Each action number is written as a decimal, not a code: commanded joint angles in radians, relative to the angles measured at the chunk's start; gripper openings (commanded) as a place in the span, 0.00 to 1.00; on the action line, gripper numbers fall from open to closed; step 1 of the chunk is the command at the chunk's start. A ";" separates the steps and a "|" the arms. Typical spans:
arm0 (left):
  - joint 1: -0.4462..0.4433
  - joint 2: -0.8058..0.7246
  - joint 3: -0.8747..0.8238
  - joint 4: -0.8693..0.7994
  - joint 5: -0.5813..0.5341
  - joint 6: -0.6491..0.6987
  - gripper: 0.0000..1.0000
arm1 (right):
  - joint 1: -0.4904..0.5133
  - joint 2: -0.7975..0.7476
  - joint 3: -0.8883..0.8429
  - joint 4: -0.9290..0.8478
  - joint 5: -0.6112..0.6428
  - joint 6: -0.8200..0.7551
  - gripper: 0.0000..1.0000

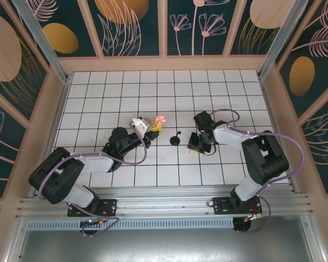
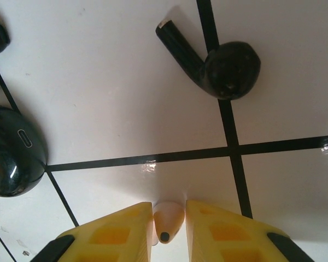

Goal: Insert wireless bluetooth earbuds into charging case

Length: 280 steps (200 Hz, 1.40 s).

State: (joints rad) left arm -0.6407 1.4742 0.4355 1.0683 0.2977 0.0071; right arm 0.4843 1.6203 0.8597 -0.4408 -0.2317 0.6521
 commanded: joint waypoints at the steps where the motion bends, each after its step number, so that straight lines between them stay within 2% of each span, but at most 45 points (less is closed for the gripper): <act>1: -0.001 -0.006 0.025 0.002 0.003 0.015 0.13 | 0.008 0.017 0.016 0.019 0.028 -0.019 0.23; 98: -0.001 0.003 0.019 0.002 0.012 0.005 0.13 | 0.008 -0.079 -0.029 0.073 0.069 -0.015 0.18; 142: -0.002 0.055 0.037 0.052 0.088 -0.040 0.13 | 0.008 -0.200 -0.093 0.198 0.063 -0.038 0.17; 206: -0.015 0.193 0.116 0.105 0.186 -0.086 0.12 | 0.005 -0.470 -0.221 0.407 0.091 -0.120 0.18; 227: -0.038 0.232 0.145 0.112 0.203 -0.097 0.12 | 0.004 -0.522 -0.228 0.459 0.075 -0.174 0.18; 280: -0.068 0.303 0.209 0.114 0.242 -0.125 0.12 | 0.004 -0.540 -0.192 0.576 -0.031 -0.285 0.18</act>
State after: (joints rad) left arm -0.7017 1.7576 0.6086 1.1294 0.4973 -0.0868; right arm 0.4854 1.1000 0.6460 0.0200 -0.2047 0.4404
